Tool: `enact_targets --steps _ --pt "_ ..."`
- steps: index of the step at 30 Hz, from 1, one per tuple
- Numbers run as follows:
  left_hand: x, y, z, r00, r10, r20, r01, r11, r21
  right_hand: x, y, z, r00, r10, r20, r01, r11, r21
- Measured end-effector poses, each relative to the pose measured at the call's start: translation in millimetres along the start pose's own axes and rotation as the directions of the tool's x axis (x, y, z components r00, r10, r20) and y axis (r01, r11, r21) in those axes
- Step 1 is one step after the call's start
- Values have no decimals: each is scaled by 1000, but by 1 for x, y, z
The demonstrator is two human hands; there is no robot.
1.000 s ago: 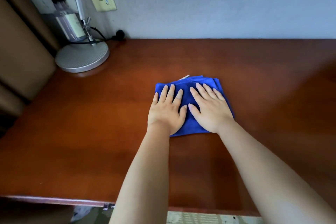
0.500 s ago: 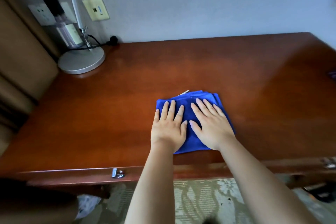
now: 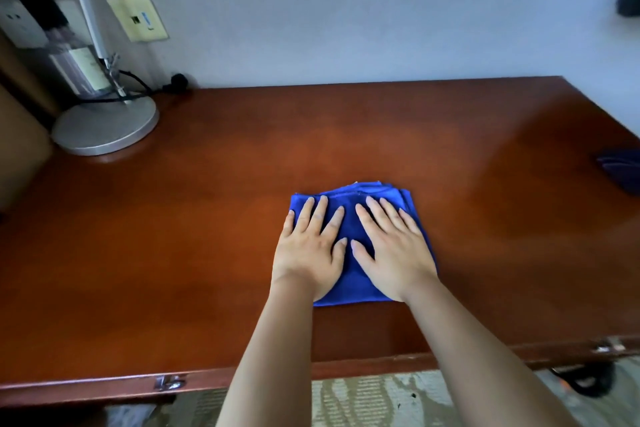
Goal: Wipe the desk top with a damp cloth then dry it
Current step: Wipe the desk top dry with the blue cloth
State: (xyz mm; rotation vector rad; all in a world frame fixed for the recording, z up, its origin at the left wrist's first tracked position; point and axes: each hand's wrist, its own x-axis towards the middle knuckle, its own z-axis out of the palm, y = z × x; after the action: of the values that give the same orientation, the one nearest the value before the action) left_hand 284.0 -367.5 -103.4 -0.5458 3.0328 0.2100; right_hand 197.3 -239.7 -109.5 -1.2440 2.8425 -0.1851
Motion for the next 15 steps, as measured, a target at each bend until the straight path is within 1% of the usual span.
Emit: enact_targets --steps 4,10,15 --pt "30 -5 1 999 -28 -17 28 1000 -1 33 10 0 1000 -26 -5 26 999 -30" --pt "72 -12 -3 998 -65 -16 65 998 2 76 24 -4 999 -47 -5 47 999 -14" --pt "90 -14 -5 994 -106 -18 106 994 6 100 30 -3 997 -81 -10 81 997 16"
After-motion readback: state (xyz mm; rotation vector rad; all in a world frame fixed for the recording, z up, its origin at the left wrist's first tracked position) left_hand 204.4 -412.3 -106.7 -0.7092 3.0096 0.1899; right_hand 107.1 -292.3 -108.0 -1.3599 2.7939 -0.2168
